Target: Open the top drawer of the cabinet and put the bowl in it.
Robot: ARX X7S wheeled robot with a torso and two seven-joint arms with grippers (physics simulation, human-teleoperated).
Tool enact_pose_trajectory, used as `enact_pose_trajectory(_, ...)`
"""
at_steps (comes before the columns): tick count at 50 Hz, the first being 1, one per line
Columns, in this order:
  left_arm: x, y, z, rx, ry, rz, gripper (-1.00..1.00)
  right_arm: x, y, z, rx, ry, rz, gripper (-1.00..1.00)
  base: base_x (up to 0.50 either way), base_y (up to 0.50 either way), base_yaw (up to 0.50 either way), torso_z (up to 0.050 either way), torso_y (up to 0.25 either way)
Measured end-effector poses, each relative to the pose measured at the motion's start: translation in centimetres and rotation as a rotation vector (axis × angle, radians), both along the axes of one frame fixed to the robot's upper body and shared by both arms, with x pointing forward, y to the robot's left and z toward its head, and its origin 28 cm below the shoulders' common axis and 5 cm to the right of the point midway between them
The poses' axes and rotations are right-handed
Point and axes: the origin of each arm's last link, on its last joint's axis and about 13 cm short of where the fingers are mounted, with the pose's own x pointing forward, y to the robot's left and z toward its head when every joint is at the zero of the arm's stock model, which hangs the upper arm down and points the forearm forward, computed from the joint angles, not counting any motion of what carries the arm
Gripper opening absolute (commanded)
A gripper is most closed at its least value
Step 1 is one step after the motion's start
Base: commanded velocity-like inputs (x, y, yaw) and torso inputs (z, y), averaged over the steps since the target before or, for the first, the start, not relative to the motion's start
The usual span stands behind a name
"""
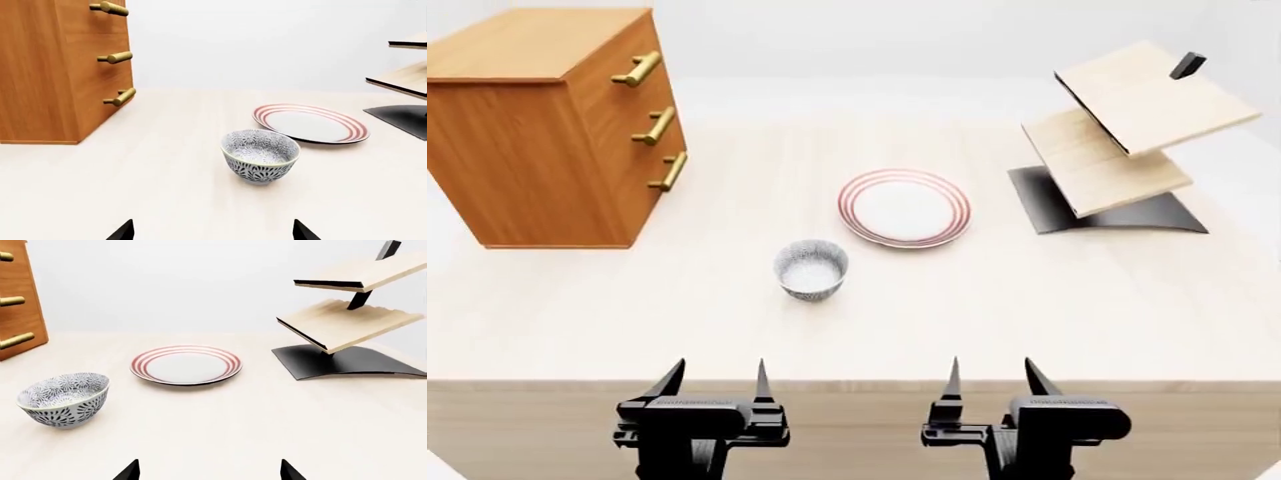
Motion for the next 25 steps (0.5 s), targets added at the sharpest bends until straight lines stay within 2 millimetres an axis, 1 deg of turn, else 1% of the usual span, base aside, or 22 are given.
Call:
enact_pose_trajectory(18,-0.02,-0.02,0.04,-0.016,0.007,-0.010,1.00,0.03,-0.04,0.03,0.007,-0.006,-0.013,1.00,0.00,0.00,0.00,0.049,0.000)
enact_pose_trajectory(23,0.02,-0.03,0.04,-0.013,0.009,-0.003,1.00,0.02,-0.08,0.07,0.016,-0.007,-0.015,1.00,0.00,0.01,0.00,0.000,0.000)
enact_pose_trajectory(25,0.04,-0.15,0.03,-0.016,0.011,-0.003,1.00,0.03,-0.22,0.08,0.011,-0.006,-0.021,1.00,0.00,0.50,0.00,0.000,0.000)
